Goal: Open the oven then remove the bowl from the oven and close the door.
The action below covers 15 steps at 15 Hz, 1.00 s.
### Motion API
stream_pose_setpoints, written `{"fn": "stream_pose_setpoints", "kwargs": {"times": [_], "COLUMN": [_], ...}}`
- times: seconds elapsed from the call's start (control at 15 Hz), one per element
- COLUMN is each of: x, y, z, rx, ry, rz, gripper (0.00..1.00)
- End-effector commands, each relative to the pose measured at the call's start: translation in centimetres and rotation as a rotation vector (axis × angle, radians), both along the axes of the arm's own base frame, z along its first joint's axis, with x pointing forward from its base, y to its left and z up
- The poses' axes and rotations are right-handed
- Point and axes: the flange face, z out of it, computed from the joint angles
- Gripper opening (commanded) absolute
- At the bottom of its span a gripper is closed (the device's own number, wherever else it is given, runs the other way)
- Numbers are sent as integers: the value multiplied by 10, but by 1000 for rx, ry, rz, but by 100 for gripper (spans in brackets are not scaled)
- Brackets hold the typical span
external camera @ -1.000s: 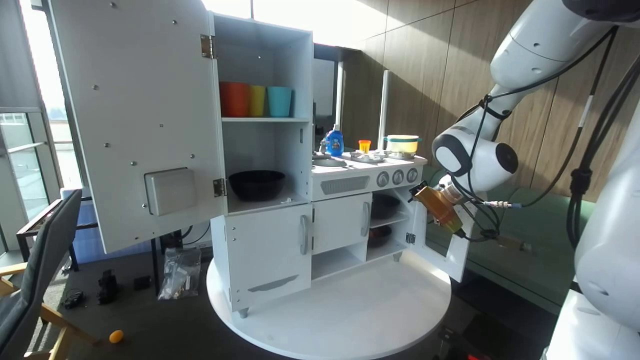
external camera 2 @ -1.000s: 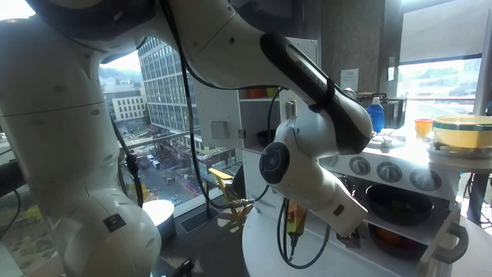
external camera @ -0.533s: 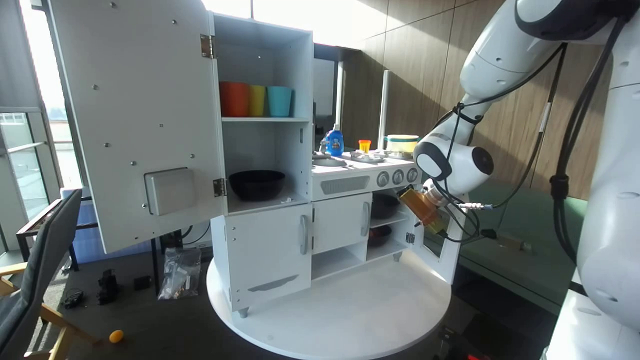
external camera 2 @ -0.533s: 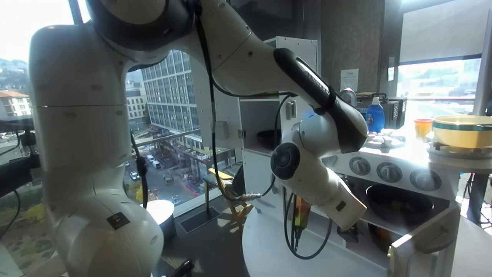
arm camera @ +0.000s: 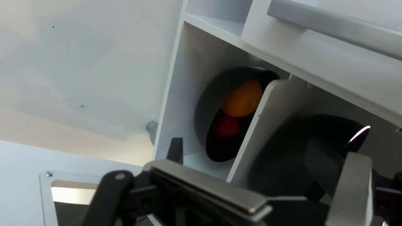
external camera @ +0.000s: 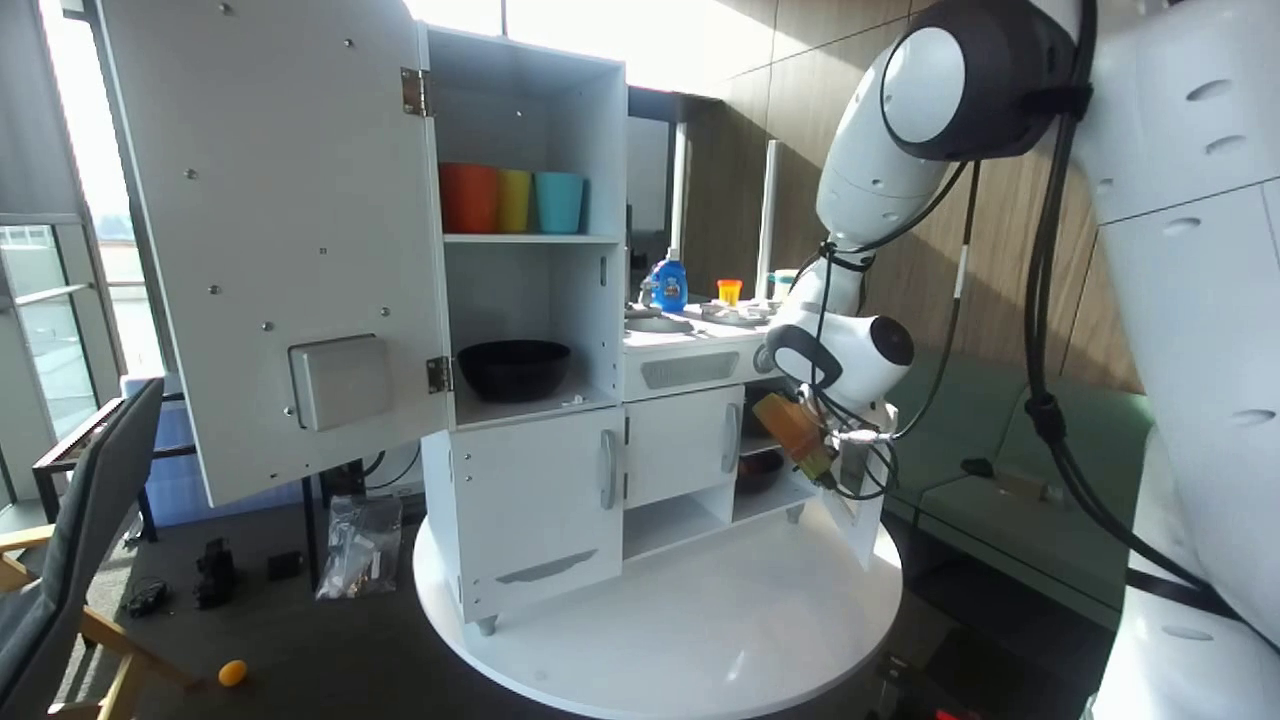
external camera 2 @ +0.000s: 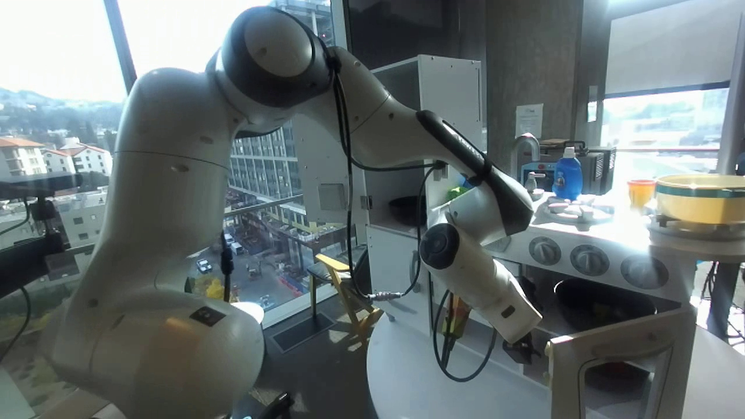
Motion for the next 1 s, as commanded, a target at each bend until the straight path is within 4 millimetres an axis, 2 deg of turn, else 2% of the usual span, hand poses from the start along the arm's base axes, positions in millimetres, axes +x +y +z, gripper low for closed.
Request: {"fn": "stream_pose_setpoints", "kwargs": {"times": [0.0, 0.4, 0.93], "x": [28, 22, 3], "y": [1, -5, -41], "z": [-4, -17, -38], "rx": [0, -17, -99], "ry": [-30, -34, 0], "rz": [-107, -214, -277], "gripper": [100, 100, 100]}}
